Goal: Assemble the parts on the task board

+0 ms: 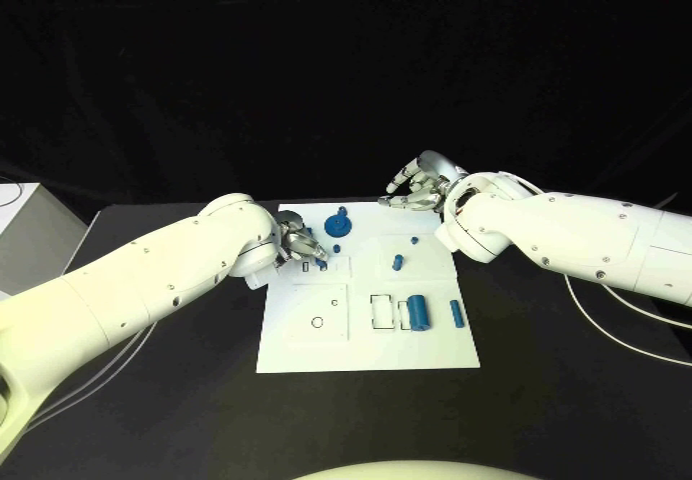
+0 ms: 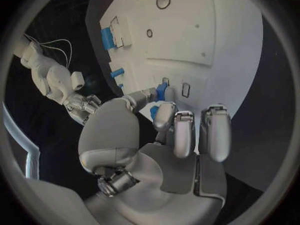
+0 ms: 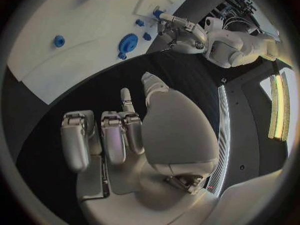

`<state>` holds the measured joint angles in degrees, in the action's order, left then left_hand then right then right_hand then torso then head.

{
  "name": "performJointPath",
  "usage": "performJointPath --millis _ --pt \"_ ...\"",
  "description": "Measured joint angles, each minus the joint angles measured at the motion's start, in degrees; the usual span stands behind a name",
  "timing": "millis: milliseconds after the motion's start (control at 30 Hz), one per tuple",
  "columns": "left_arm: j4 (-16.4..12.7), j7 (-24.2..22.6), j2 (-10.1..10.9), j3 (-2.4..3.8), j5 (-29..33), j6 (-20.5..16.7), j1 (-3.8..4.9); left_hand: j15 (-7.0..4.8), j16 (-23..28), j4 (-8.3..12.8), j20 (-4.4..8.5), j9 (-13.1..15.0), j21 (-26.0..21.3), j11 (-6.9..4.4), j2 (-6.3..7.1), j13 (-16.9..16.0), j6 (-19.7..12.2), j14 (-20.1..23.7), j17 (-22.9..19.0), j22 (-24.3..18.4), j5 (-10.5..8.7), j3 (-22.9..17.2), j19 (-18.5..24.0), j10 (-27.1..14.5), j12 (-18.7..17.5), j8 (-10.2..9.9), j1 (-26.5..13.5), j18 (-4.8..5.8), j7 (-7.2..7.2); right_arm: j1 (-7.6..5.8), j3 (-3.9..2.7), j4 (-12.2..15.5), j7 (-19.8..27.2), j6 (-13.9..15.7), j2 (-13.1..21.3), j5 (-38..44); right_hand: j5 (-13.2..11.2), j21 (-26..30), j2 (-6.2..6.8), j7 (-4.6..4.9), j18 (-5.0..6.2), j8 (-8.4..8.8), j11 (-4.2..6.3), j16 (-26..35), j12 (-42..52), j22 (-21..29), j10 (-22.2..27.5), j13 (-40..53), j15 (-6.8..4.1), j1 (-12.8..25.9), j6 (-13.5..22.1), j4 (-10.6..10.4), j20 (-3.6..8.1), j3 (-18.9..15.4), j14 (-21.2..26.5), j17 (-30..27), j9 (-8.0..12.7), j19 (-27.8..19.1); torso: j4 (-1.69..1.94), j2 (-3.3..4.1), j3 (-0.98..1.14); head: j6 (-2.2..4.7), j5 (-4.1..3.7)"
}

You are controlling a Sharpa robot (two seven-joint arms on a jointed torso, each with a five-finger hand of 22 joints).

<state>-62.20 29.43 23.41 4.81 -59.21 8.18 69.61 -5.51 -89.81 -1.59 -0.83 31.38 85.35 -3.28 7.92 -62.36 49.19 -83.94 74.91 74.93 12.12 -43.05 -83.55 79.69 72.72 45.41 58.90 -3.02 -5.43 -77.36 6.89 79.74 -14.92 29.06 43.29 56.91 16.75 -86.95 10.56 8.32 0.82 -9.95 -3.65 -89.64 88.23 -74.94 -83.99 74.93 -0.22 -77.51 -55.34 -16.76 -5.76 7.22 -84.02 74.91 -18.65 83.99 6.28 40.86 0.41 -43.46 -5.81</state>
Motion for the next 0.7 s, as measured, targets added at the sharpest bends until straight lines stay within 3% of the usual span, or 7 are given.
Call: performJointPath --millis 700 --pt "-0.51 -0.03 0.31 -0.17 0.5 0.41 -0.1 0.0 0.0 0.02 0.0 0.05 0.0 0.11 0.22 0.01 0.09 0.0 0.0 0.0 0.11 -0.01 0.0 0.08 0.0 -0.02 0.22 0.0 0.09 0.01 0.01 0.01 -0.03 -0.18 0.04 0.0 0.0 0.06 0.0 0.0 0.0 0.0 0.0 0.0 0.0 0.01 0.0 -0.01 0.0 0.0 0.0 0.0 0.0 0.0 0.0 0.0 -0.07 0.0 0.04 -0.05 -0.03 -0.47 0.37"
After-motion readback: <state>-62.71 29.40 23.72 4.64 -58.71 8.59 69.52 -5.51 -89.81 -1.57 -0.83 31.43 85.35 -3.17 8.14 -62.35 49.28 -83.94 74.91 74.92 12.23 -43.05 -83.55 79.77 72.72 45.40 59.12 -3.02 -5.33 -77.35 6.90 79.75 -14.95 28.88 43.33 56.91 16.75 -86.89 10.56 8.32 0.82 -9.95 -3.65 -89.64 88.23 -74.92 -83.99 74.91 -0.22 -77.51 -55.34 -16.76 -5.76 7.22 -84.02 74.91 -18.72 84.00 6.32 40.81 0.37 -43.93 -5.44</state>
